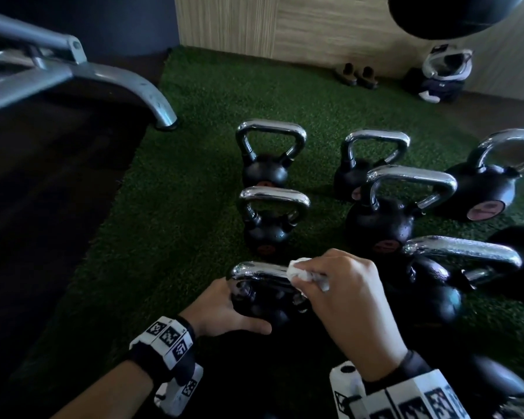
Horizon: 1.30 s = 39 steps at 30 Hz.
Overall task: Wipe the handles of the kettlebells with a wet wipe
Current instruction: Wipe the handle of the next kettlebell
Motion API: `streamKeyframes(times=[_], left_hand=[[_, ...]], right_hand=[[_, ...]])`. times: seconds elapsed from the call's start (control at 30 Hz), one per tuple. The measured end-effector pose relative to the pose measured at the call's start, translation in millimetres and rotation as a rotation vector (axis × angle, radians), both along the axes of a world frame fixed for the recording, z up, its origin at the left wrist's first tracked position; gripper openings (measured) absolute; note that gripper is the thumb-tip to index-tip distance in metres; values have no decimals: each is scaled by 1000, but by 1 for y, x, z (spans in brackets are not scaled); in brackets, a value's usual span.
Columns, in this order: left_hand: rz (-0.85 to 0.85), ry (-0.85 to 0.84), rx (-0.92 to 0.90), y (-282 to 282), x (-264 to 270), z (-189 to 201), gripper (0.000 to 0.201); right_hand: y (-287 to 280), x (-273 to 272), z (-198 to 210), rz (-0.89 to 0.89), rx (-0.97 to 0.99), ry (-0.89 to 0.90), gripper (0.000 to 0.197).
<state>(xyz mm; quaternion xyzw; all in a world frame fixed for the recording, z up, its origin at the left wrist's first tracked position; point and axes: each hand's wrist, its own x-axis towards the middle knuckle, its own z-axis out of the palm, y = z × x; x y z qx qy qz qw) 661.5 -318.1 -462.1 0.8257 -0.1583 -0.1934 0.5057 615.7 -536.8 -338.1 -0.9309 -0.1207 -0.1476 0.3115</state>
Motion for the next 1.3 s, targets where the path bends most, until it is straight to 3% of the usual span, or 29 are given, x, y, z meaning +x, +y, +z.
streamKeyframes(times=[0.1, 0.27, 0.5, 0.8, 0.9, 1.03, 1.3], left_hand=[[13, 11, -32, -1, -2, -1, 72], [-4, 49, -43, -3, -5, 1, 71], [16, 95, -61, -4, -7, 1, 68], [41, 108, -43, -4, -9, 3, 70], [51, 125, -59, -4, -10, 5, 72], [86, 138, -113, -4, -11, 2, 78], [132, 168, -158, -5, -14, 3, 78]], right_hand=[[9, 3, 3, 14, -92, 6, 10], [-12, -4, 1, -31, 44, 26, 23], [-22, -4, -5, -145, 0, 132, 22], [-37, -5, -16, -202, 106, 257, 22], [-42, -3, -25, -219, 200, 303, 23], [-50, 5, -45, -209, 444, 497, 26], [-46, 11, -78, -226, 609, 637, 28]])
